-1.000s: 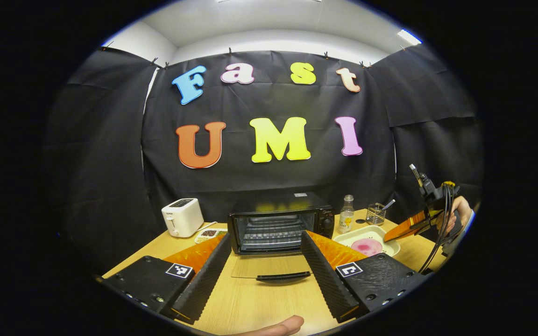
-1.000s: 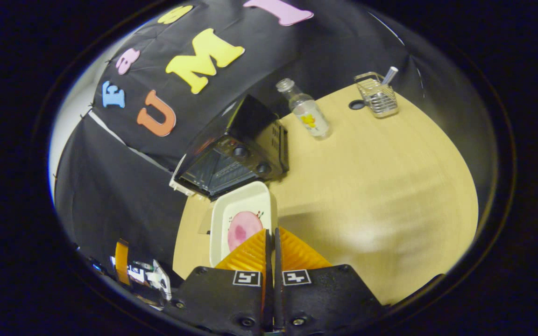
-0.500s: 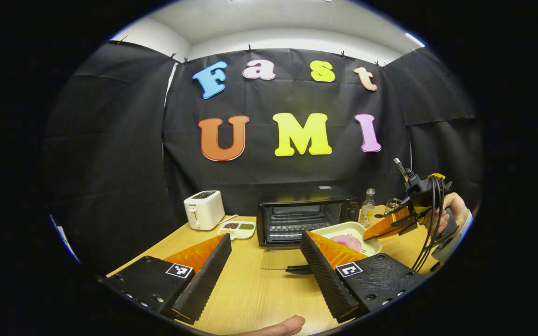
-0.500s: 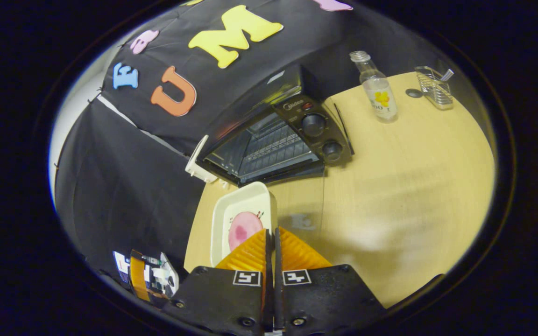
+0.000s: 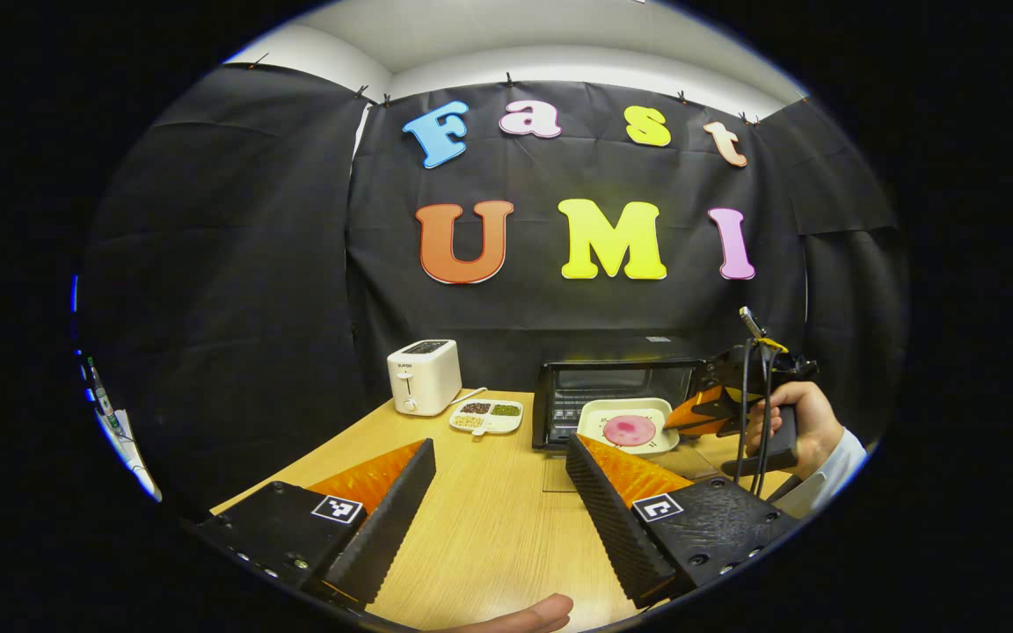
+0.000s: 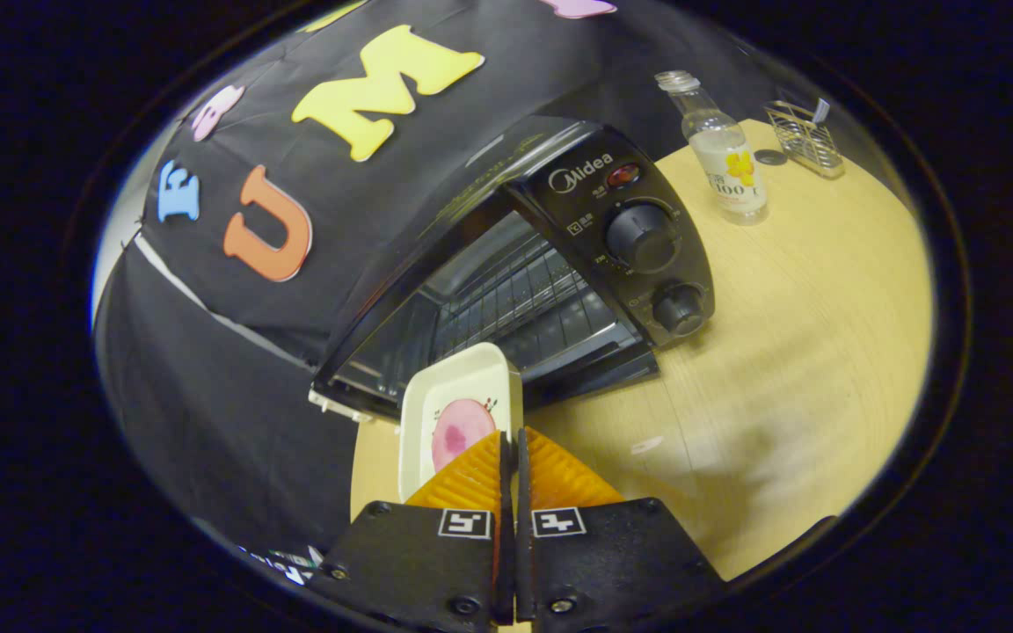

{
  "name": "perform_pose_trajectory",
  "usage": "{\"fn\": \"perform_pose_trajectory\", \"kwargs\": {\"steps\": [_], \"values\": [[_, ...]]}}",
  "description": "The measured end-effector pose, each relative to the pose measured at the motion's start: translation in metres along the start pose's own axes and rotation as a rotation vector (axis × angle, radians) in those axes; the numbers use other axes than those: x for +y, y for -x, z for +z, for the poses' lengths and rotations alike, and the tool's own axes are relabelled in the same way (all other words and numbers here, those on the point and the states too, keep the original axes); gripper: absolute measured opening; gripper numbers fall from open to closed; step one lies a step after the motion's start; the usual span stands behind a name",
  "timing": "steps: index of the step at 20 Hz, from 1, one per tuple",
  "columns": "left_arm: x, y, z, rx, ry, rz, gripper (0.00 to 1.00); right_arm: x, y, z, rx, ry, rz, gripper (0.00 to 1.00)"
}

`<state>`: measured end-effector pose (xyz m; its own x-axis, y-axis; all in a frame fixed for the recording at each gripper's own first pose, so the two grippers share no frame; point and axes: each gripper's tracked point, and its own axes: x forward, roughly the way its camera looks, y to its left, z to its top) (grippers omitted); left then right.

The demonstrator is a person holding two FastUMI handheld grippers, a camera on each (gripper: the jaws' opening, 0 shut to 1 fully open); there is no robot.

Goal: Open the electric oven with the left hand, put the food in, and close the electric oven.

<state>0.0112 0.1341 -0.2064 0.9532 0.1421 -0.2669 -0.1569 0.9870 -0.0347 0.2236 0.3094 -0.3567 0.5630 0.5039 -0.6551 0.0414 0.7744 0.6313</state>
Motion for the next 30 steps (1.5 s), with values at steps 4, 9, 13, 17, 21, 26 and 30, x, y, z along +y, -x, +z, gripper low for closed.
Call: {"fn": "perform_pose_trajectory", "kwargs": {"steps": [4, 9, 13, 17, 21, 26, 30], "values": [[0.007, -0.007, -0.009, 0.006, -0.023, 0.011, 0.95, 0.007, -0.037, 0.022, -0.147, -0.132, -0.038, 0.04], [0.026, -0.016, -0.025, 0.043, -0.018, 0.056, 0.95, 0.008, -0.071, 0.052, -0.324, -0.211, -0.067, 0.04], [0.036, -0.021, -0.033, 0.051, -0.029, 0.085, 0.95, 0.008, -0.091, 0.069, -0.428, -0.184, -0.059, 0.05], [0.043, -0.024, -0.041, 0.064, -0.035, 0.108, 0.96, 0.005, -0.099, 0.068, -0.428, -0.132, -0.06, 0.04], [0.039, -0.025, -0.047, 0.08, -0.006, 0.097, 0.96, 0.0, -0.086, 0.071, -0.478, -0.067, -0.054, 0.08], [0.04, -0.022, -0.044, 0.074, -0.003, 0.105, 0.95, -0.008, -0.064, 0.063, -0.492, -0.008, -0.046, 0.39], [0.032, -0.02, -0.044, 0.079, 0.002, 0.087, 0.95, -0.009, -0.037, 0.051, -0.495, 0.051, -0.04, 0.39]]}}
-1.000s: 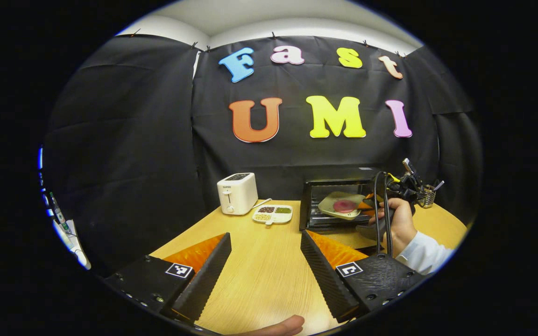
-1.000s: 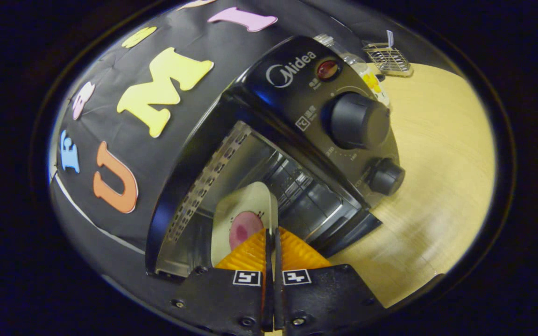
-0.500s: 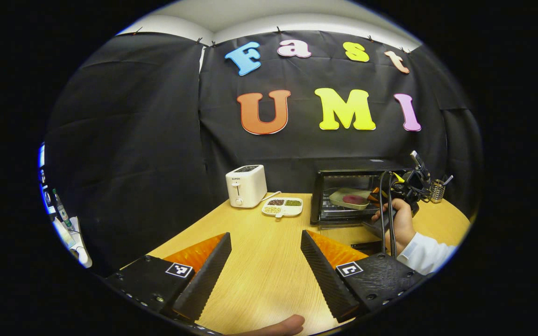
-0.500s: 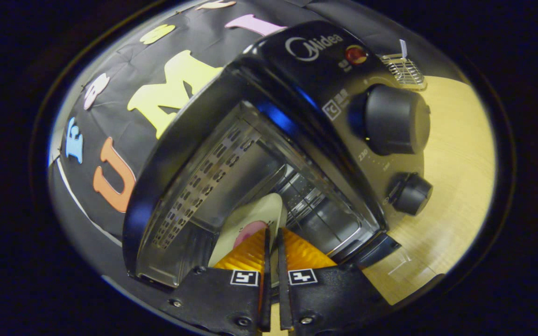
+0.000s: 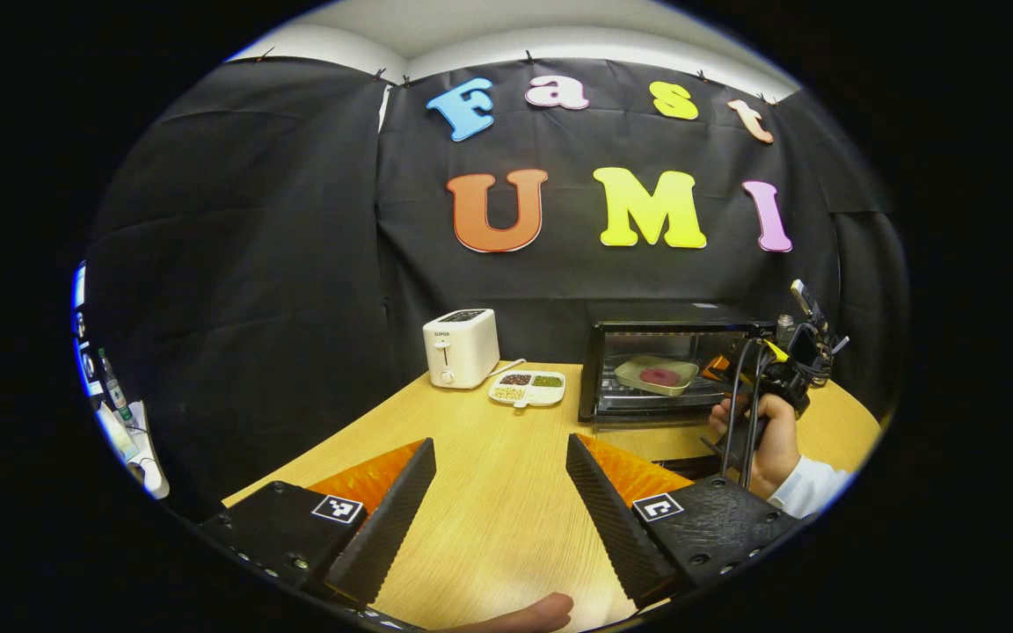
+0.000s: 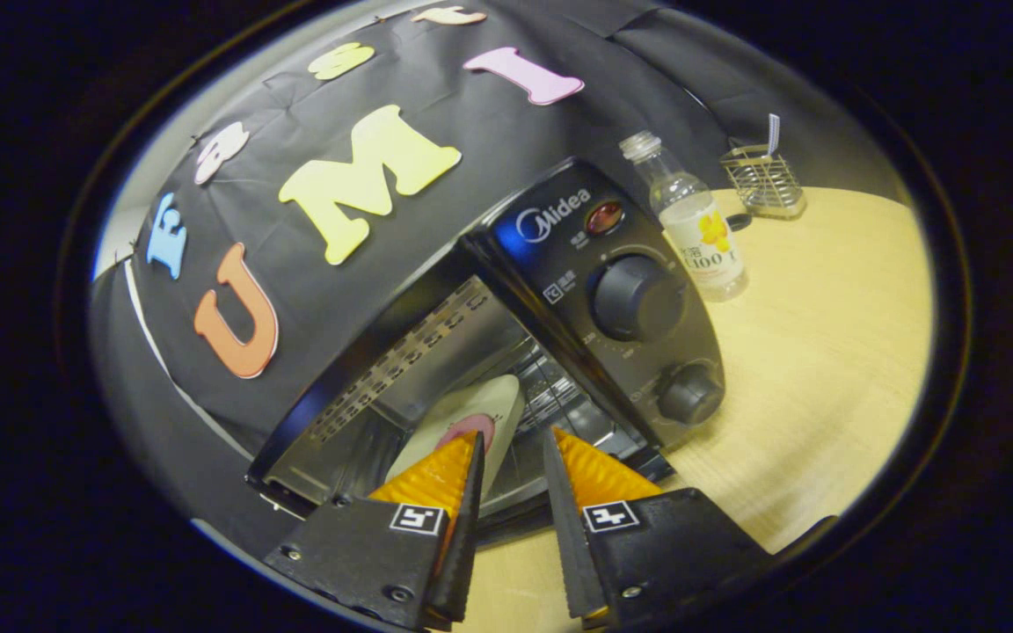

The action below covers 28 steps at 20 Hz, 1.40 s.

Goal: Open the electric oven with the left hand, put the food in, and close the electric oven.

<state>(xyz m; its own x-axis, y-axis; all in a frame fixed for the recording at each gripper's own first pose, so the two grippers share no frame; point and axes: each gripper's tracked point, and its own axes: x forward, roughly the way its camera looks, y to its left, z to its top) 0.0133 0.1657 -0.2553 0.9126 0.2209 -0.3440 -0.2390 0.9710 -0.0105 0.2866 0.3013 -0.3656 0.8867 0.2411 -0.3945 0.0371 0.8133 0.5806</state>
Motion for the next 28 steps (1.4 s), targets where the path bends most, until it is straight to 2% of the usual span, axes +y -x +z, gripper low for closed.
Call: {"fn": "perform_pose_trajectory", "kwargs": {"steps": [4, 8, 11, 12, 13, 14, 20, 21, 24, 28], "values": [[-0.02, -0.003, -0.006, 0.01, -0.003, -0.047, 0.95, 0.001, 0.037, -0.006, 0.01, 0.148, 0.038, 0.56], [-0.041, -0.01, -0.016, 0.037, -0.012, -0.094, 0.95, -0.014, 0.079, -0.01, 0.001, 0.327, 0.055, 0.72], [-0.058, -0.014, -0.026, 0.057, -0.007, -0.134, 0.95, -0.027, 0.11, 0.0, -0.031, 0.462, 0.059, 0.83], [-0.062, -0.017, -0.031, 0.07, -0.007, -0.142, 0.95, -0.031, 0.122, 0.005, -0.046, 0.501, 0.065, 0.83], [-0.066, -0.018, -0.037, 0.086, -0.007, -0.15, 0.96, -0.035, 0.133, 0.014, -0.059, 0.535, 0.055, 0.9], [-0.07, -0.019, -0.042, 0.104, -0.007, -0.158, 0.96, -0.04, 0.146, 0.023, -0.072, 0.561, 0.051, 0.92], [-0.109, -0.025, -0.062, 0.17, 0.001, -0.23, 0.96, -0.032, 0.216, 0.097, -0.22, 0.66, 0.065, 0.94], [-0.117, -0.027, -0.067, 0.183, -0.001, -0.242, 0.96, -0.034, 0.226, 0.11, -0.24, 0.663, 0.054, 0.97], [-0.144, -0.03, -0.078, 0.214, 0.004, -0.283, 0.96, -0.04, 0.26, 0.145, -0.273, 0.645, 0.022, 0.97], [-0.184, -0.038, -0.1, 0.288, 0.001, -0.346, 0.96, -0.04, 0.299, 0.191, -0.382, 0.662, 0.03, 0.96]]}}
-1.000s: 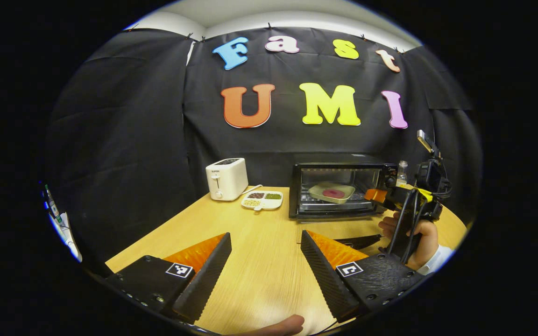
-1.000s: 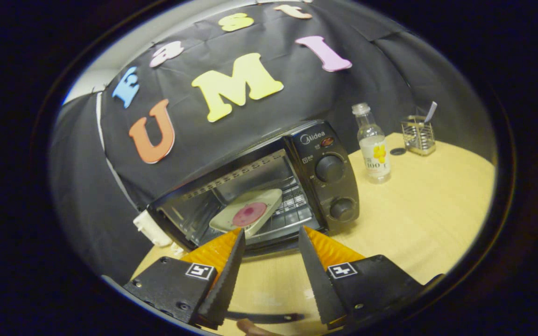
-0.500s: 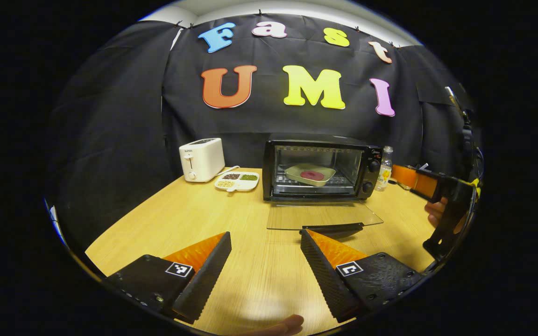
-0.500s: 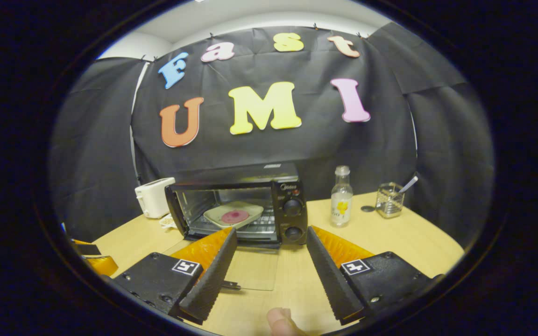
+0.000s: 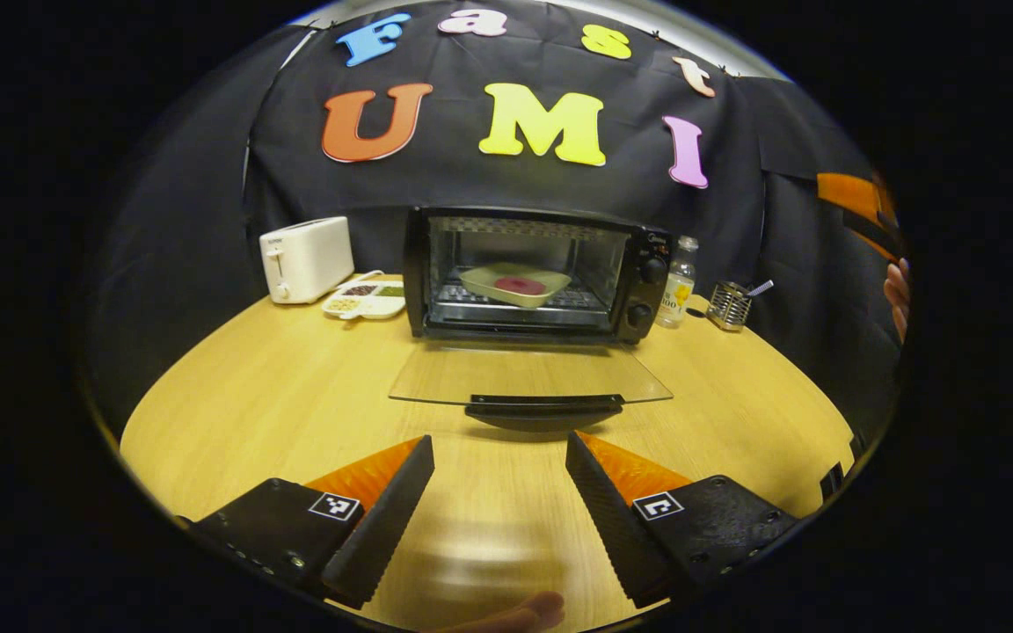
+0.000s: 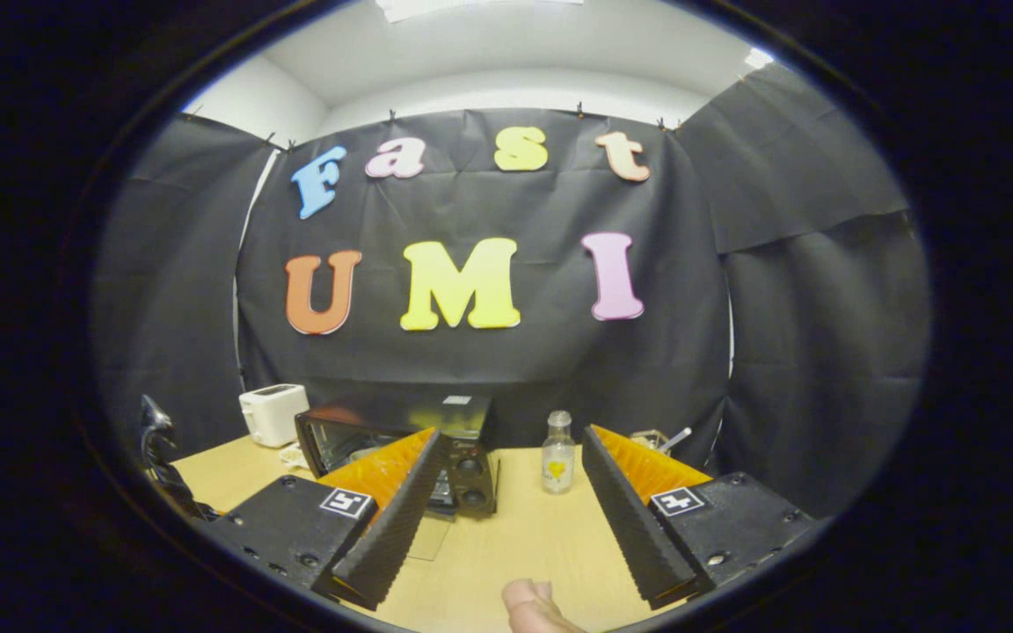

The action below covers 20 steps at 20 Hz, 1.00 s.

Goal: Open the electric oven with the left hand, put the food in, and close the electric oven.

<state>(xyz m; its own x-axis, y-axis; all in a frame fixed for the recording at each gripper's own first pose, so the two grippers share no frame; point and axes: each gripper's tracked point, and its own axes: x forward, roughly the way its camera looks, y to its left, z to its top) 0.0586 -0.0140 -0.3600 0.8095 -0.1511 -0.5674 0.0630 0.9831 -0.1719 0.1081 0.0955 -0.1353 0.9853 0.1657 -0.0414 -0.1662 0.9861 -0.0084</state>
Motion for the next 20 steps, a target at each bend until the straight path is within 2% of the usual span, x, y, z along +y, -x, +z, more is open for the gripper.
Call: {"fn": "perform_pose_trajectory", "kwargs": {"steps": [2, 3, 5, 12, 20], "values": [[-0.011, -0.014, -0.006, 0.03, -0.017, -0.006, 0.97, -0.01, 0.005, 0.01, -0.021, 0.006, 0.006, 0.96], [-0.017, -0.022, -0.009, 0.046, -0.022, -0.008, 0.97, -0.015, 0.008, 0.012, -0.015, 0.003, 0.012, 1.0], [-0.025, -0.035, -0.015, 0.076, -0.03, -0.004, 0.97, -0.03, 0.011, 0.015, -0.011, -0.003, 0.014, 0.97], [-0.035, -0.063, -0.012, 0.127, -0.047, 0.022, 0.97, -0.089, 0.007, 0.019, -0.039, 0.02, -0.052, 0.97], [-0.036, -0.069, -0.012, 0.2, -0.061, 0.063, 0.96, -0.111, -0.008, 0.003, -0.027, 0.013, -0.04, 0.97]]}}
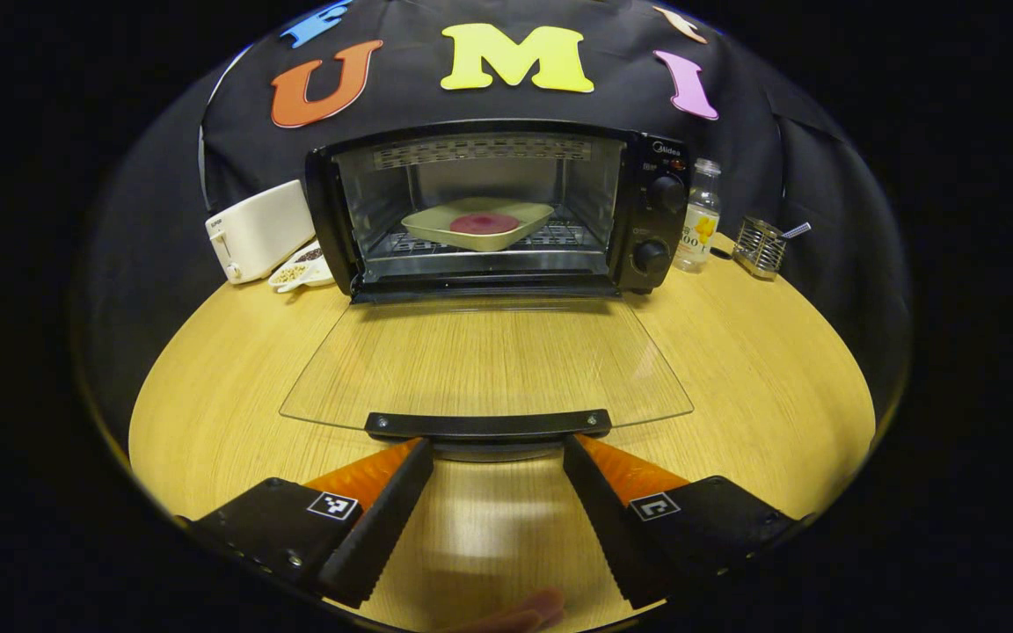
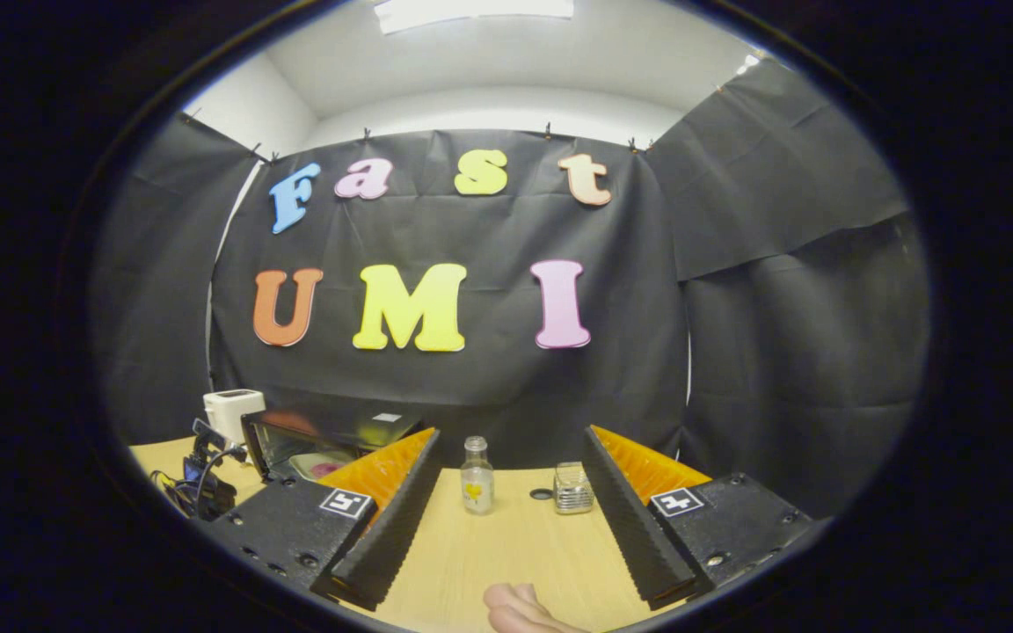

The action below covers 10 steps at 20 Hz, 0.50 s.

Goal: Open the electric oven with the left hand, put the food in, and close the electric oven.

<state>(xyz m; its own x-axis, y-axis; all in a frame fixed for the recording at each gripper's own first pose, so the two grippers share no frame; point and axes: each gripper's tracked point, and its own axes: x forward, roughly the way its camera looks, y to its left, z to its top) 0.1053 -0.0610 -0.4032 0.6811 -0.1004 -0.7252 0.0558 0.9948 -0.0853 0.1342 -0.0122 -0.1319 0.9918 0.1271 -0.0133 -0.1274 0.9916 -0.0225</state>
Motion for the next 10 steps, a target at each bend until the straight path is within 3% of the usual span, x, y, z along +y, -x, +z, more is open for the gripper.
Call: {"fn": "perform_pose_trajectory", "kwargs": {"steps": [2, 3, 4, 5, 10], "values": [[-0.001, 0.002, 0.002, 0.004, 0.005, -0.001, 1.0, -0.002, -0.003, -0.005, 0.016, -0.008, 0.006, 0.97], [0.0, 0.003, 0.003, 0.006, 0.003, 0.0, 0.96, -0.003, -0.005, -0.007, 0.02, -0.013, 0.009, 0.97], [0.0, 0.004, 0.004, 0.009, 0.005, 0.0, 1.0, -0.004, -0.007, -0.009, 0.025, -0.015, 0.008, 0.97], [0.0, 0.006, 0.006, 0.012, 0.008, 0.001, 0.96, -0.006, -0.009, -0.01, 0.029, -0.013, 0.004, 0.97], [0.0, 0.022, 0.039, -0.044, -0.018, 0.004, 0.96, -0.009, -0.007, -0.01, 0.03, -0.006, 0.002, 0.96]]}}
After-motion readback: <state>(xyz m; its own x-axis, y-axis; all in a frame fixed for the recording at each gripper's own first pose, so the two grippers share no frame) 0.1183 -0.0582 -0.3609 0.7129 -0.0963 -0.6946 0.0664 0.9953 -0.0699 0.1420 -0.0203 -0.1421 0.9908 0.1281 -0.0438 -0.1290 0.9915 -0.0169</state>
